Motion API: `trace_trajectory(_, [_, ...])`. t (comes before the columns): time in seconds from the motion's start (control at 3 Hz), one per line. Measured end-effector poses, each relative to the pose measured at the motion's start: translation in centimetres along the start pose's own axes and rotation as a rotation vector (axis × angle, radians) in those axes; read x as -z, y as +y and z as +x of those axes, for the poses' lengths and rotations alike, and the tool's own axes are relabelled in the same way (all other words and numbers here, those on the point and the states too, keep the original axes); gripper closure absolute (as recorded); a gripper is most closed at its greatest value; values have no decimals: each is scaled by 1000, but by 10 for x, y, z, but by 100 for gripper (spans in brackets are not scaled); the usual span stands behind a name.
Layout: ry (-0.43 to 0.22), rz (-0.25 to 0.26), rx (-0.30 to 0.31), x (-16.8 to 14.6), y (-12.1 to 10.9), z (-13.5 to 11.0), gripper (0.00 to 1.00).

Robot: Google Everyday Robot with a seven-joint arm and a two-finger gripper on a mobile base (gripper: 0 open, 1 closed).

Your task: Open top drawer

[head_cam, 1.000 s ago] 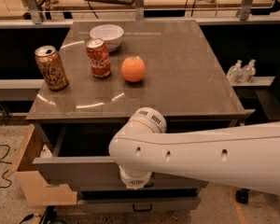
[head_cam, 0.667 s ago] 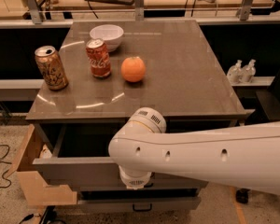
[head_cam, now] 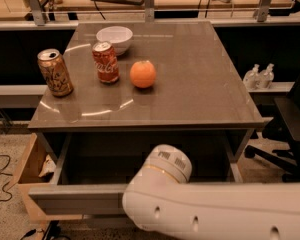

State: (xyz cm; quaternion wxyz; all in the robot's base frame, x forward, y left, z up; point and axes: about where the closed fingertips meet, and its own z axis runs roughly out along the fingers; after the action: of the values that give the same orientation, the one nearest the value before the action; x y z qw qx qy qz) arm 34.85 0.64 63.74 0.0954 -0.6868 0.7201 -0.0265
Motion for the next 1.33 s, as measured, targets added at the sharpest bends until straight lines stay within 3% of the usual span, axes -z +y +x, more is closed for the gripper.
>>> trace_trajectory(0.67, [0, 1, -3, 1, 2, 1, 100])
trace_trajectory(1.0, [-11, 20, -13, 14, -2, 15, 100])
trace_trajectory(1.33, [-26, 47, -72, 41, -13, 41, 100])
